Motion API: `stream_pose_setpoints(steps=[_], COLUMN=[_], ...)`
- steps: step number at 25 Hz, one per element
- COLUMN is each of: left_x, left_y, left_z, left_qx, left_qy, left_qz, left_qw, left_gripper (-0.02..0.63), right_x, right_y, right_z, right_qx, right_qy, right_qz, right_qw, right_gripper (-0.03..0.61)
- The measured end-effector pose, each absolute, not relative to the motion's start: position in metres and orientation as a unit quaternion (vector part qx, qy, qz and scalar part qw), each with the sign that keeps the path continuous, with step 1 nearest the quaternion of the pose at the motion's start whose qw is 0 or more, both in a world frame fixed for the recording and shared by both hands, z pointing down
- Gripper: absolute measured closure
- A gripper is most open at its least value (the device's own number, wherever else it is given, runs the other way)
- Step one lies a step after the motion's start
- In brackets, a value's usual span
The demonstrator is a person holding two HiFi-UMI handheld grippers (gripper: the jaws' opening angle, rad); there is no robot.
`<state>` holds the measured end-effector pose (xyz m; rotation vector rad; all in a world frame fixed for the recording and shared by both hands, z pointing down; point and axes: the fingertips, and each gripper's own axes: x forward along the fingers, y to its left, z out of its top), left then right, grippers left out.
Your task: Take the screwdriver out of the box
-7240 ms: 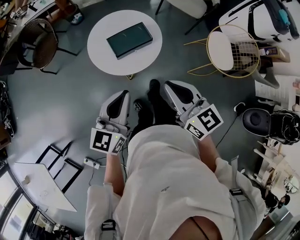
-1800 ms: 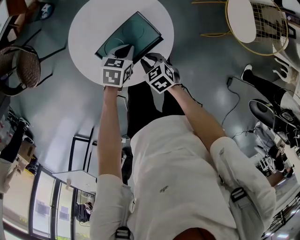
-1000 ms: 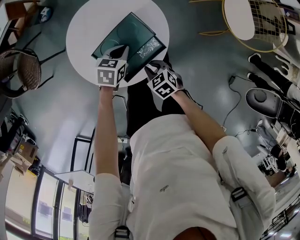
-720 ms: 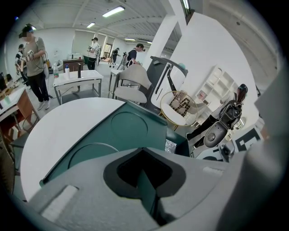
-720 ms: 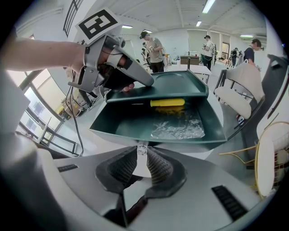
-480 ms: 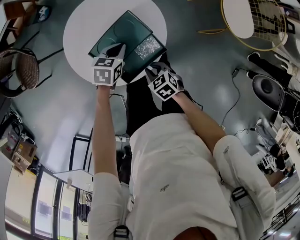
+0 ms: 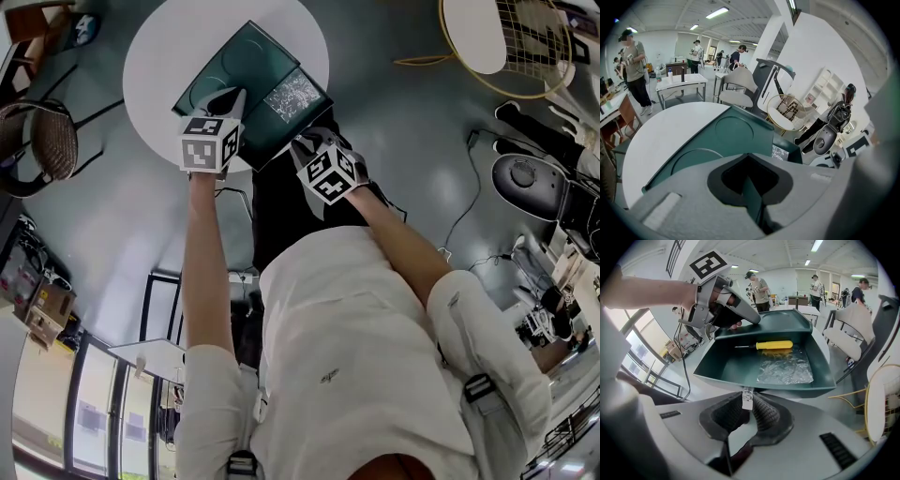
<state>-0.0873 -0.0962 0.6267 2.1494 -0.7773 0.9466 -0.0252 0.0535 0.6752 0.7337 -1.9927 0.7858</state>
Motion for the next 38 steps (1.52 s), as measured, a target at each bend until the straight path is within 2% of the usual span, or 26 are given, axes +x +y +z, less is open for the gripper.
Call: stream_pose_setpoints(steps=[14, 17, 26, 32, 35, 38], left_x=[-0.087, -0.089, -0.087, -0.086, -0.085, -0.081], left_y=[-0.094, -0.095, -0.093, -0.059, -0.03, 0.001], left_z=[0.625, 0.625, 0.613, 0.587, 0.582, 0.586], left_qx=[0.819, 0.818, 0.807, 0.798, 0.785, 0.768], left_qy=[-0.303, -0.305, -0.345, -0.38, -0.399, -0.415], left_qz=[0.366, 0.368, 0.375, 0.35, 0.331, 0.316], left_qw=[0.322, 0.32, 0.298, 0.311, 0.339, 0.372], left_gripper=[0.604, 0.604, 0.603, 0.603, 0.603, 0.603], right_x=[-0.018, -0.017, 0.019, 0.041, 0.044, 0.039], right_y=[0.062, 0.064, 0.063, 0.049, 0.032, 0.017], right_z=[0.675, 0.673, 0.66, 0.633, 0.622, 0.613], right_qx=[0.297, 0.292, 0.301, 0.311, 0.315, 0.311], right_qy=[-0.796, -0.798, -0.797, -0.809, -0.817, -0.825], right_qz=[0.317, 0.321, 0.313, 0.292, 0.277, 0.264], right_qw=[0.421, 0.419, 0.419, 0.404, 0.395, 0.392], right_gripper=[0.5, 0.469, 0.471, 0.471, 0.469, 0.437])
